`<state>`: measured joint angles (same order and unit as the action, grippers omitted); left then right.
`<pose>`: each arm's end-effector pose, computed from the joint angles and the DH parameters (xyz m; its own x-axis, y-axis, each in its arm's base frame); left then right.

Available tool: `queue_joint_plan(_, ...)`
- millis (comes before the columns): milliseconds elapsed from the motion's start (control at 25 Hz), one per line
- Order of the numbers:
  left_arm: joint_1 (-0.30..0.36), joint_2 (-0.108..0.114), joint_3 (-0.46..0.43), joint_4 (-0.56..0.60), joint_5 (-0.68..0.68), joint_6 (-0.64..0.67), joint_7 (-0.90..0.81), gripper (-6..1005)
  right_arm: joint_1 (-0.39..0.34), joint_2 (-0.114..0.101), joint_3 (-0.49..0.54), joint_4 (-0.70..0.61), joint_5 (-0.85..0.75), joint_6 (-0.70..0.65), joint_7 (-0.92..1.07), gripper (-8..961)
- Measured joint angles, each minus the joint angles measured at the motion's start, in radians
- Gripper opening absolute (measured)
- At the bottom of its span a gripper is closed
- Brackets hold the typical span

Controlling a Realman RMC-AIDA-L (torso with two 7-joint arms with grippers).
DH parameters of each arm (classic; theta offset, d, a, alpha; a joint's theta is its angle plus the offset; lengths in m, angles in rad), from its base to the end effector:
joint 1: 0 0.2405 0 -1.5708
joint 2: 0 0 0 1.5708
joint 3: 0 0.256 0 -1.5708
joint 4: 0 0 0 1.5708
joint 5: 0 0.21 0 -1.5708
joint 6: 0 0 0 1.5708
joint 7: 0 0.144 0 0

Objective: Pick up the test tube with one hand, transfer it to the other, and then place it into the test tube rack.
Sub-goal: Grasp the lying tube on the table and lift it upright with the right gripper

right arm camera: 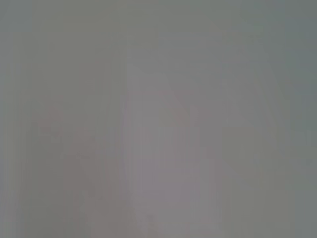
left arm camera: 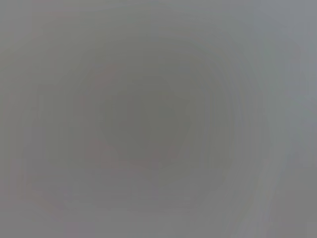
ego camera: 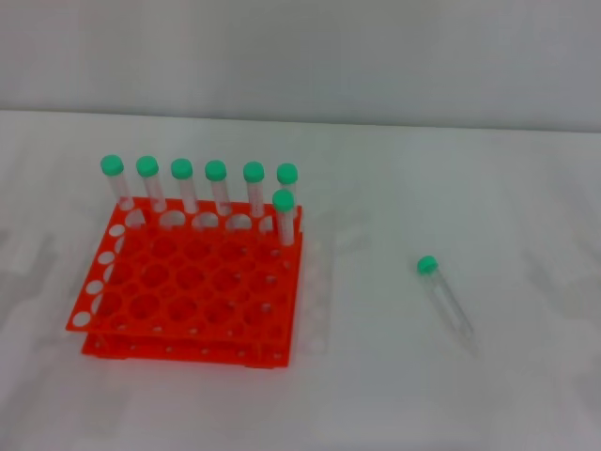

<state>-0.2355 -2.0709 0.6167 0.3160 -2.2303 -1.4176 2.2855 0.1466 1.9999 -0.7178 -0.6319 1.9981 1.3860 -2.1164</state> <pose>-0.3698 0.2753 0.0789 0.4192 -0.1702 0.8918 0.8747 -0.1874 -0.4469 0.3617 0.2758 0.1201 0.6261 0.0579 -0.7776 -0.7064 -0.3801 -0.5971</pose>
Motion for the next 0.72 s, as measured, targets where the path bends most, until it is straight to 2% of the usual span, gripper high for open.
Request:
queue_joint_plan(200, 0.001, 0.001, 0.0, 0.0, 0.0, -0.002, -0.016, 695, -0.015, 0.001, -0.002, -0.043, -0.049, 0.013, 0.048, 754)
queue_joint_plan(560, 0.001, 0.005, 0.002, 0.0, 0.0, 0.003, -0.035, 691, -0.022, 0.001, -0.004, -0.3, -0.256, 0.011, 0.344, 754)
queue_joint_plan(720, 0.002, 0.005, 0.002, 0.0, 0.001, 0.016, -0.035, 690, -0.007, 0.003, -0.037, -0.384, -0.353, -0.011, 0.447, 754)
